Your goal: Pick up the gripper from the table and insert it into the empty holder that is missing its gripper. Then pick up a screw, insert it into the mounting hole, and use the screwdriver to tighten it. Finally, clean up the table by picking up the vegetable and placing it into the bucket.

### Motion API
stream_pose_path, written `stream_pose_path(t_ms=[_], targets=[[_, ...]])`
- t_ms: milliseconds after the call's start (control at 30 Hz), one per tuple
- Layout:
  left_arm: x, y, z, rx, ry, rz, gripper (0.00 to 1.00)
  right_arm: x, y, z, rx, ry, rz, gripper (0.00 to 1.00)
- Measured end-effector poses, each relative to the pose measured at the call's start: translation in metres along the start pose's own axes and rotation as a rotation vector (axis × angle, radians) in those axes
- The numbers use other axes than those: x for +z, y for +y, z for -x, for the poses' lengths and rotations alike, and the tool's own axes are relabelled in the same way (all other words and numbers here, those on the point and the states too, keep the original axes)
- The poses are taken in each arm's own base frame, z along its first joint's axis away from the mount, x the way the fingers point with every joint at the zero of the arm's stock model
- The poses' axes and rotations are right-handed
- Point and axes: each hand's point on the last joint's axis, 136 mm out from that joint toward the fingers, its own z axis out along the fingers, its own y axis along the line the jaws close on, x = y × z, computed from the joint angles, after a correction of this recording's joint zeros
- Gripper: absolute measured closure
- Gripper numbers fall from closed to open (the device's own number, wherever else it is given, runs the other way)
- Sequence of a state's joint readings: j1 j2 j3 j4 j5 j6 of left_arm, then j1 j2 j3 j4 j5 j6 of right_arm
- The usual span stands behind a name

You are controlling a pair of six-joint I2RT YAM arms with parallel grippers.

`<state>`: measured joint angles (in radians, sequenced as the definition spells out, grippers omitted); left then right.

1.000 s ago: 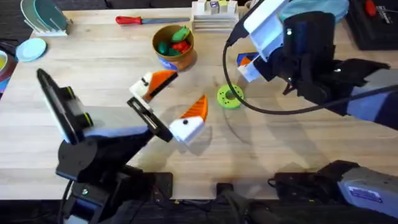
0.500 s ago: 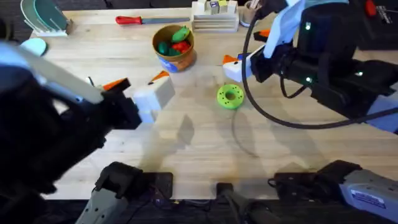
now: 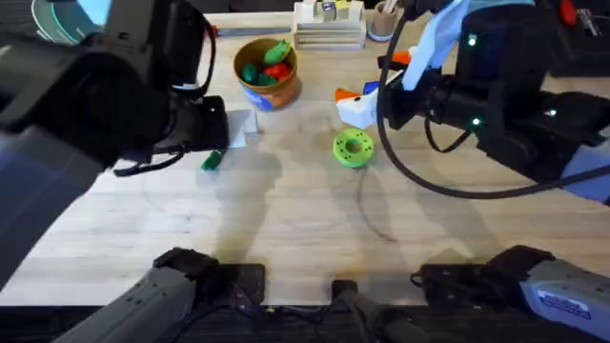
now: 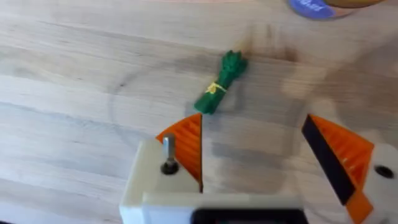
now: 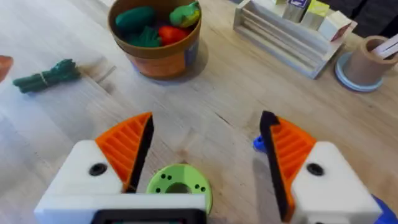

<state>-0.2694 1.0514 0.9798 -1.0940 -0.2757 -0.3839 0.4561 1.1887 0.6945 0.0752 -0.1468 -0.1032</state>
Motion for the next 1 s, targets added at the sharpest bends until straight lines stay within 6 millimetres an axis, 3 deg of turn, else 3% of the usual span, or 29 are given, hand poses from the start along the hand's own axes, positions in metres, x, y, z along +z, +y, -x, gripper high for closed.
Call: stream_pose_path(t_ms=[333,633,800,900,933,1000], targets=[[0.056,0.003,0.002,0.125,0.165,0.042,0.009,0.0,0.0,0.0,0.002,0.001,0.0,0.011],[0.107,0.028,-0.015,0.054,0.366,0.002,0.009,0.0,0.0,-0.002,0.004,0.007,0.001,0.01],[0.127,0.024,-0.03,0.077,0.461,-0.042,0.009,0.0,0.0,-0.002,0.004,0.007,0.001,0.01],[0.136,0.016,-0.036,0.091,0.502,-0.08,0.139,0.0,0.0,-0.002,0.004,0.008,0.001,0.01],[0.137,0.013,-0.034,0.095,0.497,-0.094,0.228,0.0,0.0,-0.002,0.005,0.008,0.001,0.01],[0.139,0.011,-0.03,0.102,0.476,-0.103,0.535,0.0,0.0,-0.002,0.004,0.008,0.001,0.01]])
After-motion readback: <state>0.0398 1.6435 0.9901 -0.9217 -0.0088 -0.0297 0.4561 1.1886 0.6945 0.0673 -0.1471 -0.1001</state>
